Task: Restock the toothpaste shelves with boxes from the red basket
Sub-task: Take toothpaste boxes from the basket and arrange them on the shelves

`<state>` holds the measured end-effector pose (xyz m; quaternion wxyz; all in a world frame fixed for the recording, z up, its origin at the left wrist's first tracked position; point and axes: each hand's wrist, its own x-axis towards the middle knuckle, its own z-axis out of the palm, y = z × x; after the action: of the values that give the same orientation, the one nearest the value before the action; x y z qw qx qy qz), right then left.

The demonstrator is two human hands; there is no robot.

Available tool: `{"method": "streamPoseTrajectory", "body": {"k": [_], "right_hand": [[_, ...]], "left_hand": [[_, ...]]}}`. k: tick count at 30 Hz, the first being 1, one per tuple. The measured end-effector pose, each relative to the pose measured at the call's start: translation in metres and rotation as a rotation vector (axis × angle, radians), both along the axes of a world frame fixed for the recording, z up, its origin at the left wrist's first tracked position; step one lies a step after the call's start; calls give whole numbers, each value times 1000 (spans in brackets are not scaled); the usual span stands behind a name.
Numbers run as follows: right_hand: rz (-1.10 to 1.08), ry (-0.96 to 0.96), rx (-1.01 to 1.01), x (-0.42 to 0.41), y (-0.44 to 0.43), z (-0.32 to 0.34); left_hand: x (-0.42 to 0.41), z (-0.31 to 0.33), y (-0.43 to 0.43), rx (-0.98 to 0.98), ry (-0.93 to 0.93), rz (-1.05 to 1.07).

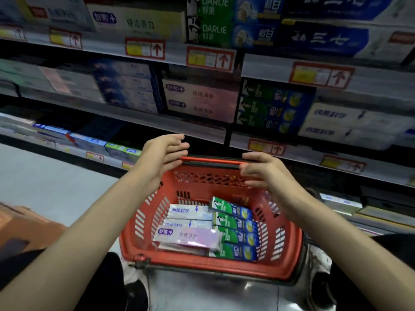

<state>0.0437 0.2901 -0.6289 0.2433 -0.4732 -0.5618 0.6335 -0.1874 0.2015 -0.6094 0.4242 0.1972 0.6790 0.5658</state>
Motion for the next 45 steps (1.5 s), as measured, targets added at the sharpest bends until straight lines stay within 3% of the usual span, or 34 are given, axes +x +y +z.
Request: {"method": "streamPoseTrajectory", "body": {"k": [6,11,15,18,21,30,38,45], "right_hand": [[207,-315,8,-7,-30,-43],[248,-533,48,-22,-32,-94],[273,-675,-71,-31,-40,-144],[242,-679,-269,-42,-50,-165],[235,-651,-345,-55,-57,-183],[177,-779,-357,-77,-71,-202],[74,-628,-408,-84,-57,-176],[48,-526,-280,-98,-67,-157]], "left_hand": [[13,8,-32,24,-147,24],[4,23,-43,53,-240,76],[-4,26,-44,62,-263,96],[-9,30,-43,64,-288,106],[-13,38,-44,87,-312,96],[-28,47,-59,163,-358,78],[-33,50,-64,184,-384,112],[-23,43,-57,146,-400,111]]}}
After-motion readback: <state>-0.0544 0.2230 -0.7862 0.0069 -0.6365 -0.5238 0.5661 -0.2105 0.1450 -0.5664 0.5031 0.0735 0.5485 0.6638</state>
